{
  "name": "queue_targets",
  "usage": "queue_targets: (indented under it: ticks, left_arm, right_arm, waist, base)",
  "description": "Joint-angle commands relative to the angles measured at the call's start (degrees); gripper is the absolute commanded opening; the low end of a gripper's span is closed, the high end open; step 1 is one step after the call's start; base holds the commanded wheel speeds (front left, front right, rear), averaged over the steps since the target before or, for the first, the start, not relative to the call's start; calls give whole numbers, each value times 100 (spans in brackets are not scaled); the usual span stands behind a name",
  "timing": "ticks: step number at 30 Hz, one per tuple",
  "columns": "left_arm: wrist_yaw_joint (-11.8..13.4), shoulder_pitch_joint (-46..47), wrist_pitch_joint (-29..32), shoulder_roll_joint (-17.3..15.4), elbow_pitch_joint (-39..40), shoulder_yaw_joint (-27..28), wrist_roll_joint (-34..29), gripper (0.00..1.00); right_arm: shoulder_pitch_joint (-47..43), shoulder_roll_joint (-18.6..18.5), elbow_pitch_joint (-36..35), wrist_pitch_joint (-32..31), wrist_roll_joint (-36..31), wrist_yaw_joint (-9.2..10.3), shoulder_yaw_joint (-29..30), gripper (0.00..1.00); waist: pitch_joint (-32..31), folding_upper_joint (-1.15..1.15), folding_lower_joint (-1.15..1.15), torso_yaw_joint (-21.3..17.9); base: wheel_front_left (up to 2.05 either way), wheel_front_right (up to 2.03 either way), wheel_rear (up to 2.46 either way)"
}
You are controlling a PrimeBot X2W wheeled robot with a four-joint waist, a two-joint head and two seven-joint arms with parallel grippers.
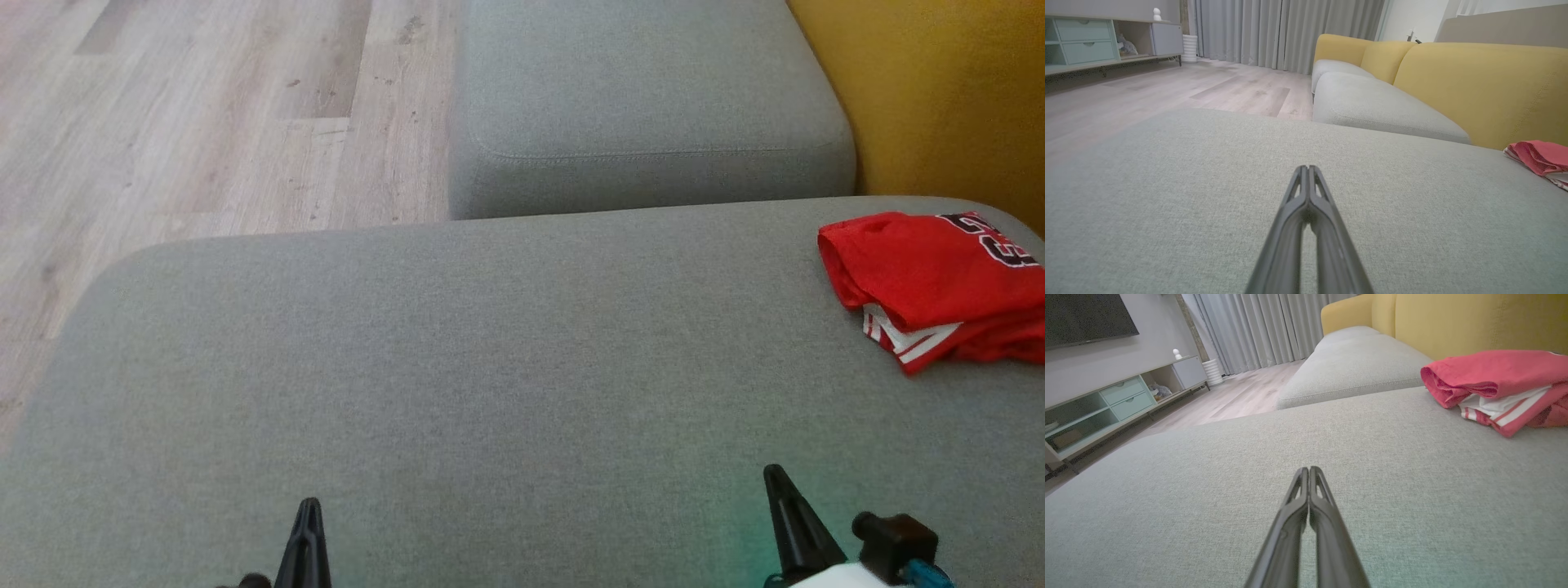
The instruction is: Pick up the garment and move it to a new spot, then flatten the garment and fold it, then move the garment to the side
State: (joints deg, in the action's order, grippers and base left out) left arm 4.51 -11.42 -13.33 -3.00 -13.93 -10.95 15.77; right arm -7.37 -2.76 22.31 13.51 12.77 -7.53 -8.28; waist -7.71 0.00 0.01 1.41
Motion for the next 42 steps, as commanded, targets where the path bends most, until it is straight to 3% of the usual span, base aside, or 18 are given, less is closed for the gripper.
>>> queue_targets:
  ticks: [1, 42]
  left_arm:
    - [-35, 273, 42, -2, 170, 102, 173, 0]
    - [-436, 787, 701, -8, 105, 657, 2755, 0]
  right_arm:
    - [305, -16, -214, -46, 196, 0, 64, 0]
    - [666, -61, -424, -670, 2915, 2, 490, 0]
  waist:
    - [12, 0, 0, -2]
    - [279, 0, 0, -50]
  base:
    - [0, 0, 0]
    - [0, 0, 0]
